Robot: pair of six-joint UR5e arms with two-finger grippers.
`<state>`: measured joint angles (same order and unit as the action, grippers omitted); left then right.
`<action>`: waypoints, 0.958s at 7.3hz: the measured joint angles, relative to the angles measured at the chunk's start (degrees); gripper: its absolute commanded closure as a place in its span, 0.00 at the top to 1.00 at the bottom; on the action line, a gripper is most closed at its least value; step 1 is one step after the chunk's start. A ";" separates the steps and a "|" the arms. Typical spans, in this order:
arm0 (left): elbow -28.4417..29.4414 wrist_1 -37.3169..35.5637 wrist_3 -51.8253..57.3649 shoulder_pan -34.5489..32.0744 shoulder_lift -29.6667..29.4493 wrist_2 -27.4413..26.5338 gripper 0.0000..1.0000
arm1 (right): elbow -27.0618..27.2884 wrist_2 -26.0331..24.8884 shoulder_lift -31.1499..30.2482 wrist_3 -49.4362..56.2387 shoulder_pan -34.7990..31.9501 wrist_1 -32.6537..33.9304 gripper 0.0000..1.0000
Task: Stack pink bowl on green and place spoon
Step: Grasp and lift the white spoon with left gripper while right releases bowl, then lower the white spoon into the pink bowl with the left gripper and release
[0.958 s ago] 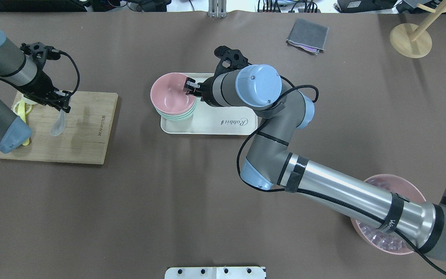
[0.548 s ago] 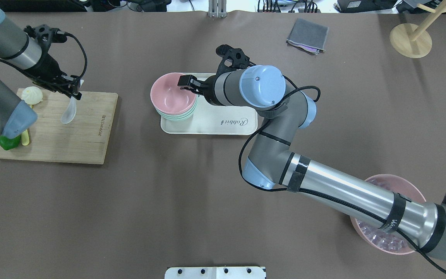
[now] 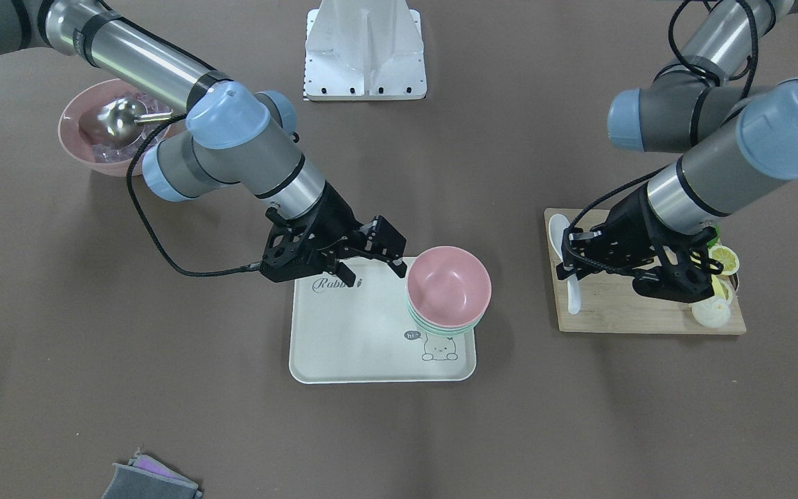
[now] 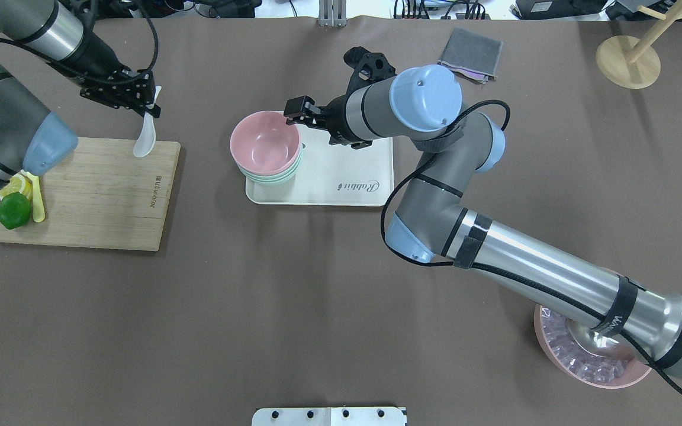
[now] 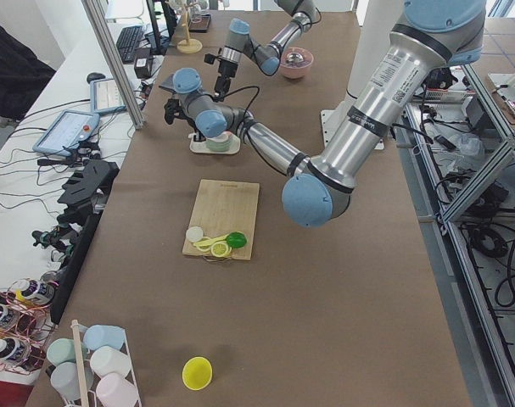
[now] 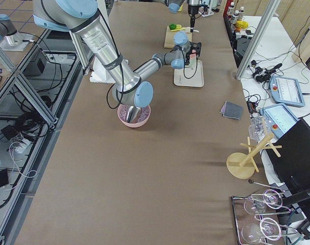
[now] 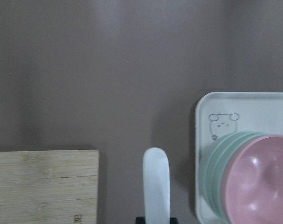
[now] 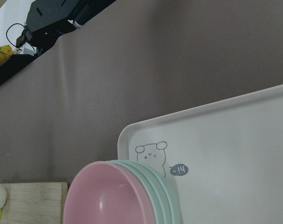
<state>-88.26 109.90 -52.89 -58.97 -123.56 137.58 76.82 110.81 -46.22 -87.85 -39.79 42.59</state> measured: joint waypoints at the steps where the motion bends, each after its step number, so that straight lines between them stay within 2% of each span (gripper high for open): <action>1: 1.00 4.08 -0.61 0.61 -1.47 -0.24 0.00 | 1.75 2.20 -2.18 0.93 -1.25 0.10 1.00; 2: 2.31 7.73 -0.80 1.86 -2.67 -1.36 0.00 | 2.70 4.54 -3.72 1.65 -2.52 0.14 1.00; 5: 5.16 17.16 -2.16 10.43 -5.04 -17.38 0.00 | 4.01 9.01 -7.29 3.45 -5.81 0.13 1.00; 6: 5.80 18.25 -3.85 11.48 -6.02 -19.35 0.00 | 4.21 9.21 -8.05 3.85 -6.16 0.11 1.00; 7: 6.02 18.66 -4.83 11.91 -6.51 -20.02 0.91 | 4.38 9.24 -8.42 4.01 -6.29 0.07 1.00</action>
<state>-82.24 128.56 -57.72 -47.06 -130.07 117.56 81.19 120.05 -54.65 -83.84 -46.08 42.66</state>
